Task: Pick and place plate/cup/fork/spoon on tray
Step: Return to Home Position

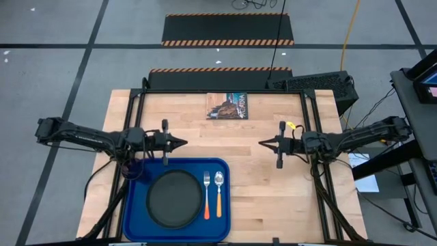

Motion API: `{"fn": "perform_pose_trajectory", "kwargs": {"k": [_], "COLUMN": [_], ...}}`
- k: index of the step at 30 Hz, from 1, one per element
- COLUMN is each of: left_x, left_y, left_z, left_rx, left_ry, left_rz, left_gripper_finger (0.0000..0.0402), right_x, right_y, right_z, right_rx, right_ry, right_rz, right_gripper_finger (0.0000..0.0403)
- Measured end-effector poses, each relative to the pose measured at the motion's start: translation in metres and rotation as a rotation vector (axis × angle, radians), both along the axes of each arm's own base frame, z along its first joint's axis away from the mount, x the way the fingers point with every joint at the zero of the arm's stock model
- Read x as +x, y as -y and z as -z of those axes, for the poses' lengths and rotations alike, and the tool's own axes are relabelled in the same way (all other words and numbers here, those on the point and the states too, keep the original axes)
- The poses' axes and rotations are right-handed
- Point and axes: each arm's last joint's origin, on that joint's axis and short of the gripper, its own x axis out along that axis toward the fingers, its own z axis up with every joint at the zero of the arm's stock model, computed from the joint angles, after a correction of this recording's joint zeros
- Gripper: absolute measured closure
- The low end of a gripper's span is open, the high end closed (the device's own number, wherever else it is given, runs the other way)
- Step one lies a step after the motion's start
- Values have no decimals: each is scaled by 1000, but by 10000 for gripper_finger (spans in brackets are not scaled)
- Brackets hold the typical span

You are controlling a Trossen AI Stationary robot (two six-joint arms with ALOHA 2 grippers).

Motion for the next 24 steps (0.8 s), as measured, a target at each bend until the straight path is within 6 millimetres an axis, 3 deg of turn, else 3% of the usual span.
{"fn": "perform_pose_trajectory", "kwargs": {"k": [10,24], "left_x": [-9,-10], "left_y": [-1,-1], "left_z": [24,26], "left_rx": [-24,-25], "left_ry": [33,23], "left_rz": [-19,-14], "left_gripper_finger": [399,398], "right_x": [-5,-17], "right_y": [0,3], "right_z": [17,36], "right_rx": [29,67], "right_ry": [-8,-27], "right_rz": [-31,-96], "right_gripper_finger": [403,403]}}
